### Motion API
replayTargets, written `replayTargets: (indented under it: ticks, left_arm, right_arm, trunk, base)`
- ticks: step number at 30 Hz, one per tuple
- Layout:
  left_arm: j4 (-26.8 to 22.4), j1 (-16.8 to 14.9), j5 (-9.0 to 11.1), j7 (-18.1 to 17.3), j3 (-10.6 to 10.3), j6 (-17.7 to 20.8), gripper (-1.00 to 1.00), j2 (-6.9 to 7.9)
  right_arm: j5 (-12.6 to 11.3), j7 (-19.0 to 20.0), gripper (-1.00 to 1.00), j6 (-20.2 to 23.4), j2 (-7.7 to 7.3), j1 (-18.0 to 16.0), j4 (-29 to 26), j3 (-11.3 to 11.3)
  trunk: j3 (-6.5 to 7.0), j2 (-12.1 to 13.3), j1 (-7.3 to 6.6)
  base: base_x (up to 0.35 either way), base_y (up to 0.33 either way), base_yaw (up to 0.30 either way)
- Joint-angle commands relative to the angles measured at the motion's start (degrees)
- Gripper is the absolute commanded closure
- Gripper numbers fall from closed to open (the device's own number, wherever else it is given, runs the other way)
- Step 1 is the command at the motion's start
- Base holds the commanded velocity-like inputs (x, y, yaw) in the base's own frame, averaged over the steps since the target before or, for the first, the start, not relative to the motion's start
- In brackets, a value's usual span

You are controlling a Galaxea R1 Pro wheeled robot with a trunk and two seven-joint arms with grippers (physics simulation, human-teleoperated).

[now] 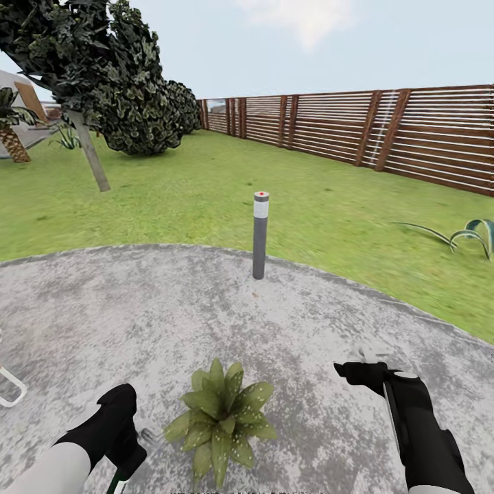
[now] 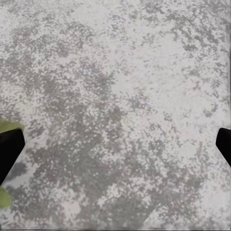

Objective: Pick up the pesticide atomizer in the garden and spray insectifuge to fully cover both potted plants in the garden.

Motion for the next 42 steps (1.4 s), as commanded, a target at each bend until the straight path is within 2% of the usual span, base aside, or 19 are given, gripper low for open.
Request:
replayTargets:
  ticks: [1, 11, 19, 26, 42]
  left_arm:
    - [-0.11, -0.01, -0.43, -0.6, -0.24, 0.3, 1.0, 0.06]
    - [-0.11, -0.01, -0.43, -0.58, -0.21, 0.31, 1.0, 0.06]
    - [-0.11, -0.01, -0.41, -0.59, -0.15, 0.28, 1.0, 0.06]
    - [-0.11, -0.01, -0.43, -0.58, -0.02, 0.25, 1.0, 0.06]
    - [-0.11, -0.01, -0.4, -0.62, 0.06, 0.25, 1.0, 0.06]
  right_arm:
    - [0.59, 0.57, -1.0, 0.15, 0.08, -0.06, -0.09, -0.15]
    - [0.58, 0.57, -1.0, 0.15, 0.07, -0.06, -0.1, -0.16]
    - [0.59, 0.57, -1.0, 0.15, 0.06, -0.06, -0.1, -0.16]
    - [0.55, 0.57, -1.0, 0.15, 0.08, -0.06, -0.1, -0.16]
    - [0.61, 0.5, -1.0, 0.15, 0.08, -0.06, -0.09, -0.08]
  trunk:
    - [-0.01, -0.03, -0.02]
    - [0.23, -0.03, -0.02]
    - [0.23, -0.03, -0.02]
    - [0.23, -0.03, -0.02]
    - [0.23, -0.03, -0.02]
  base:
    - [-0.159, 0.264, -0.24]
    - [-0.161, 0.262, -0.243]
    - [-0.139, 0.23, -0.024]
    - [-0.013, 0.024, -0.051]
    - [0.0, 0.0, -0.281]
